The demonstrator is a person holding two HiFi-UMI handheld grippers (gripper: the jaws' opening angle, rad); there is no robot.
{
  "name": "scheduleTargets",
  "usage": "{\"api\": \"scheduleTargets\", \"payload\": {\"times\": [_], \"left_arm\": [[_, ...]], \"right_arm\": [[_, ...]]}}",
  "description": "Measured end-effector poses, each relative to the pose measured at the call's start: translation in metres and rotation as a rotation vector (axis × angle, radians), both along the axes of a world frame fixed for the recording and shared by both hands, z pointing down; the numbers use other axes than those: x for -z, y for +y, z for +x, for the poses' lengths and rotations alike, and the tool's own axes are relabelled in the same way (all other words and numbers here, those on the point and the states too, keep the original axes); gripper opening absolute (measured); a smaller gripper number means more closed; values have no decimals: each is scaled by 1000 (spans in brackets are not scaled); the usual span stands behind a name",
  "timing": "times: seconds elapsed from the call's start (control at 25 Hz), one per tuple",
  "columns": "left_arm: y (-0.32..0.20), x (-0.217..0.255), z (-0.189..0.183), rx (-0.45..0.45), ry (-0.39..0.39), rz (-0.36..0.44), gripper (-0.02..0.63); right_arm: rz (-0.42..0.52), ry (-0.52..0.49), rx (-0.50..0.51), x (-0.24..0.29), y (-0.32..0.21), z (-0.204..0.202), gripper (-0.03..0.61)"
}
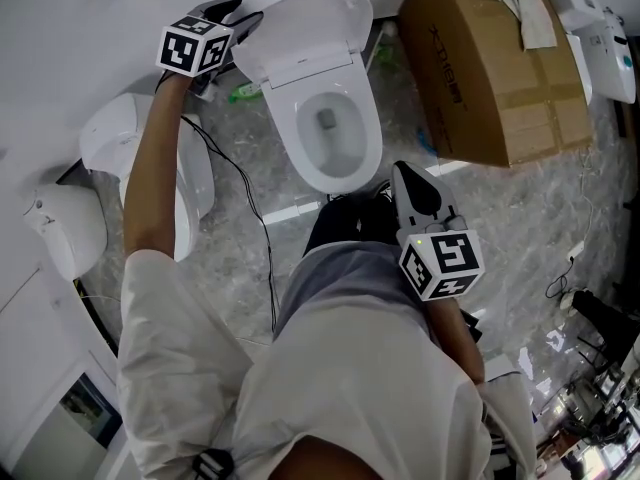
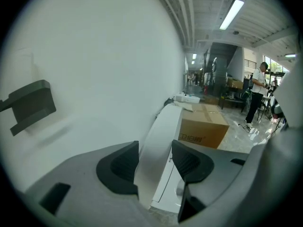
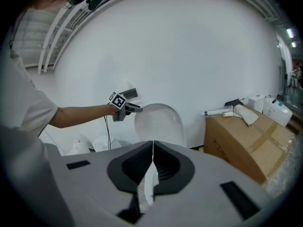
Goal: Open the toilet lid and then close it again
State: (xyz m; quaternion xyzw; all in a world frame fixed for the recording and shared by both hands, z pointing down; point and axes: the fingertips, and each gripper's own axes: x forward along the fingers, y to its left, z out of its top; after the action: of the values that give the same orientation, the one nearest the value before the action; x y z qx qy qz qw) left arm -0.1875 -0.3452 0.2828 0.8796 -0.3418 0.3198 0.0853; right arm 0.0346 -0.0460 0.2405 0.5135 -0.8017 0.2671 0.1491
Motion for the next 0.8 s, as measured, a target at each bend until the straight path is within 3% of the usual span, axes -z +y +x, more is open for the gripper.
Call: {"api": "scheduleTargets", "payload": {"times": [0.8], "left_arm": [[39,-9,13,-60,-68,23,207]], "right_arm": [[12,-5,4,2,21,10,11]]}}
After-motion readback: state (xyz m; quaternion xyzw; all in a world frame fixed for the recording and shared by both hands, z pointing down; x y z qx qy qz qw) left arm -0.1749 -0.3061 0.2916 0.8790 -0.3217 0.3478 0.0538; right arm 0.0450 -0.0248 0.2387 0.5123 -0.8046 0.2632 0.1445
